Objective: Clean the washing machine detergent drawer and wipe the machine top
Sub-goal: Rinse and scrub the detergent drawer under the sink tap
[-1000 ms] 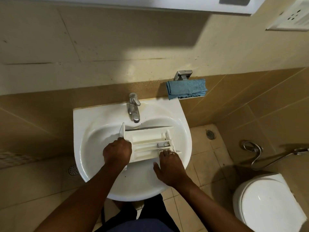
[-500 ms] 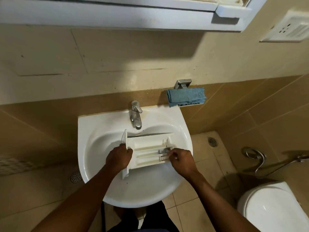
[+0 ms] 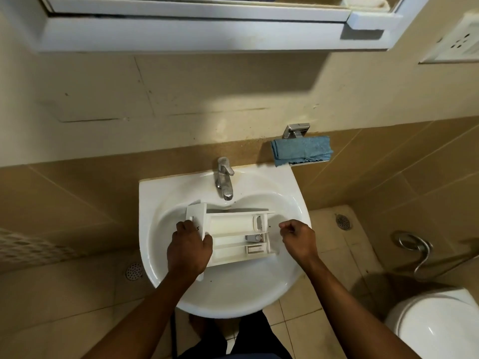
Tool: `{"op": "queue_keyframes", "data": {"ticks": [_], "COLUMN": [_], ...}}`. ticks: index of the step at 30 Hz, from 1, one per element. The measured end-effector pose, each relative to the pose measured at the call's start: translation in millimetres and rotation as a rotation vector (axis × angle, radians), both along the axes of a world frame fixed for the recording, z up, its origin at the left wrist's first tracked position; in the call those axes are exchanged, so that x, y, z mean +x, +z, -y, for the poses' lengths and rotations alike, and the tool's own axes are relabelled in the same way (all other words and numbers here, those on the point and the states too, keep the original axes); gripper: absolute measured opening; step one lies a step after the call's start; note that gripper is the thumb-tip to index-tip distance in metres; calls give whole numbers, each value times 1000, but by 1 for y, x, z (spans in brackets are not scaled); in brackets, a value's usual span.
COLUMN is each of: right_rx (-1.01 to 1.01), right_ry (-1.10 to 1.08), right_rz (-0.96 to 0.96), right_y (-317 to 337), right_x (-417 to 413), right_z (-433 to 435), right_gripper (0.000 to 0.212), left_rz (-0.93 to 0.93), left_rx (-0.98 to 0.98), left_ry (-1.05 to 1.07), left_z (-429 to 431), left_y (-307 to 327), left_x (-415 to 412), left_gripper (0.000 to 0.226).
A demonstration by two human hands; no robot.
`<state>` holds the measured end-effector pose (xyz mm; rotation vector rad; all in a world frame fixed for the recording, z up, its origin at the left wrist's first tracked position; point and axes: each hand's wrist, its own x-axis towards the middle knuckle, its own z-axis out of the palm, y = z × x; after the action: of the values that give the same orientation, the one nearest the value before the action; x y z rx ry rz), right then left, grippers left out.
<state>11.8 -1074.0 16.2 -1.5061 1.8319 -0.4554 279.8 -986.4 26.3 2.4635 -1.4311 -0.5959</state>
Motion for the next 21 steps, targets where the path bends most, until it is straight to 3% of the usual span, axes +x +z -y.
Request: {"op": "queue_keyframes", "data": {"ticks": [12,16,21], "right_rx": [97,192,467], "right_ry": [63,-114,-228], "right_rz": [-14,381,916], "right_y": [-13,-2,13], "right_x": [27,60,143], "right_z": [16,30,67], "right_gripper": [18,13,30], "left_rz": [68,61,59], "left_rx": [-19,30,64], "left_ry": [62,105,117], "left_z": [3,9,15], "left_y": [16,23,25], "left_x": [20,26,29], "left_gripper": [64,66,68]}}
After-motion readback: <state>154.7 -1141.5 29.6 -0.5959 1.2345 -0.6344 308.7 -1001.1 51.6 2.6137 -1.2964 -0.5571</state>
